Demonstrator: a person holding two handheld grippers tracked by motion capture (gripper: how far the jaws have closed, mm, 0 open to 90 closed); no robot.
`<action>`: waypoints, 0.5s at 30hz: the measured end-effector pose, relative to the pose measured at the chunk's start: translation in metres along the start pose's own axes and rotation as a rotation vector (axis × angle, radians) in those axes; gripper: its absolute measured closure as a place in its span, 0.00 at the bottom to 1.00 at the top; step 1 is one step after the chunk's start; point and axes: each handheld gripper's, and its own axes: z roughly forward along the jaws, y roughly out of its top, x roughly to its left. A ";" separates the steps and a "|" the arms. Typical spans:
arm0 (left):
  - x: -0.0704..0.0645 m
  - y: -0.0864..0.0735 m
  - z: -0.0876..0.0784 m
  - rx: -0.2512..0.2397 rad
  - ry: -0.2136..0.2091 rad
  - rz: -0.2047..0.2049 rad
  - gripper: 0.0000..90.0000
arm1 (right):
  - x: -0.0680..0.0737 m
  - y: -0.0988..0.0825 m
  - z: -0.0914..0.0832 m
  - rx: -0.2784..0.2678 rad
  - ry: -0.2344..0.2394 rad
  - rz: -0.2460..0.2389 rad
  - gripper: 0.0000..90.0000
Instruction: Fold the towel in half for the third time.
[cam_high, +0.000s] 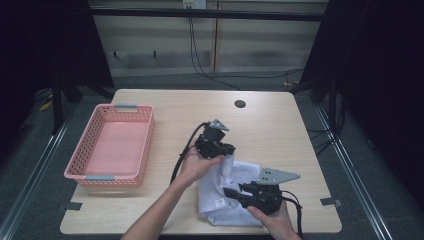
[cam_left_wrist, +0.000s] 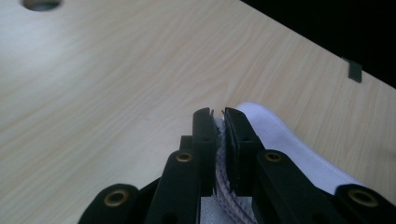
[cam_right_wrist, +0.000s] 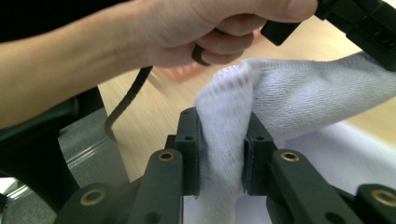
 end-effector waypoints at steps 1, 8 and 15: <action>-0.003 -0.001 0.009 0.018 -0.007 -0.001 0.92 | -0.002 -0.006 -0.005 0.009 -0.011 0.010 0.77; -0.012 -0.005 0.049 0.015 -0.055 -0.009 0.78 | -0.015 -0.038 -0.032 0.101 -0.074 0.050 0.59; -0.014 -0.007 0.002 -0.086 -0.042 -0.007 0.55 | -0.026 -0.047 -0.058 0.104 -0.133 0.091 0.39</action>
